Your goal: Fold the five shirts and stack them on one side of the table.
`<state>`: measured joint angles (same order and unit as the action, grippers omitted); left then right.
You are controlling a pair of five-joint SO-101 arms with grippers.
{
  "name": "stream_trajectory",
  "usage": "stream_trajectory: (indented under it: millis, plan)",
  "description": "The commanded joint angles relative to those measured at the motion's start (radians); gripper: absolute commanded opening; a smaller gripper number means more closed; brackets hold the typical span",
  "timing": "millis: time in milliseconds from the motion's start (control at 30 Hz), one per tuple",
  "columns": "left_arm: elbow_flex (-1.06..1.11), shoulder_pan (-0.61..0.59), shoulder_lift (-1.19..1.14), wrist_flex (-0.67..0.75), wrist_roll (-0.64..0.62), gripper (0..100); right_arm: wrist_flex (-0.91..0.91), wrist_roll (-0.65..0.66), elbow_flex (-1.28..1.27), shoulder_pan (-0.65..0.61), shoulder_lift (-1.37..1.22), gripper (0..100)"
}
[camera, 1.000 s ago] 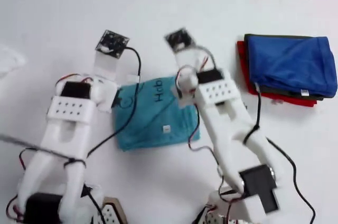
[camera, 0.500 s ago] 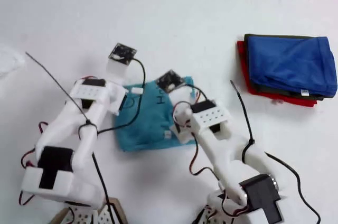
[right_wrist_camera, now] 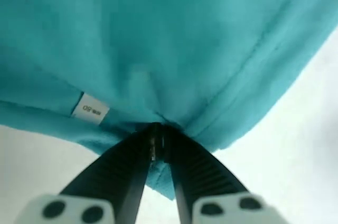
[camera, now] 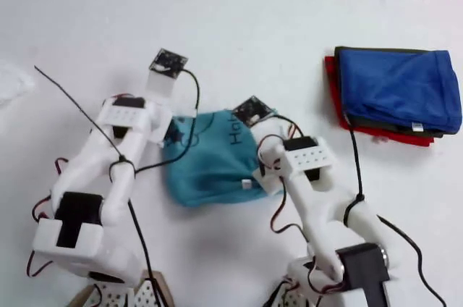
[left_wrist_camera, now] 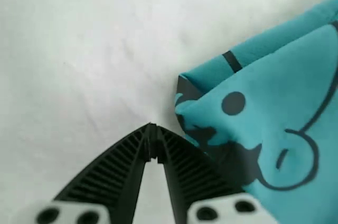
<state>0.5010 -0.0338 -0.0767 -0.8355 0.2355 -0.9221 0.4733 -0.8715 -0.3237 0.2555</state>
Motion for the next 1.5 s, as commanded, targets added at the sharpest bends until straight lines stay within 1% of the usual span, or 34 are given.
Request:
stream_trajectory:
  millis: [0, 100, 167, 267, 367, 467, 567, 700, 800, 967, 1233, 1467]
  plan:
    - [-0.084, -0.009, 0.023, -0.104, -0.015, 3, -0.081, 0.006, 0.097, -0.048, 0.116, 1.9]
    - [-0.114, 0.003, 0.080, -0.178, -0.080, 3, -0.133, -0.028, 0.158, -0.051, 0.194, 1.9]
    - [-0.116, 0.035, 0.121, -0.187, -0.094, 3, -0.148, -0.061, 0.169, -0.033, 0.231, 1.9]
    - [-0.120, 0.100, 0.138, -0.186, -0.109, 3, -0.156, -0.072, 0.158, -0.005, 0.259, 1.9]
    - [-0.125, 0.141, 0.112, -0.147, -0.138, 3, -0.160, -0.071, 0.137, 0.007, 0.257, 1.9]
    - [-0.125, 0.152, 0.060, -0.092, -0.141, 3, -0.154, -0.074, 0.091, -0.004, 0.257, 1.9]
    - [-0.127, 0.146, 0.011, -0.035, -0.141, 3, -0.125, -0.074, 0.038, -0.021, 0.257, 1.9]
    - [-0.127, 0.112, -0.038, 0.009, -0.141, 3, -0.031, -0.075, -0.044, -0.028, 0.255, 1.9]
    - [-0.127, 0.064, -0.063, 0.014, -0.137, 3, 0.022, -0.071, -0.086, -0.027, 0.255, 1.9]
    - [-0.124, 0.000, -0.071, 0.006, -0.135, 3, 0.051, -0.071, -0.101, -0.027, 0.246, 1.9]
    - [-0.125, -0.002, -0.075, 0.006, -0.135, 3, 0.136, -0.072, -0.094, -0.024, 0.061, 1.9]
    - [-0.116, 0.000, -0.072, 0.006, -0.135, 3, 0.130, -0.077, -0.074, -0.025, 0.053, 1.9]
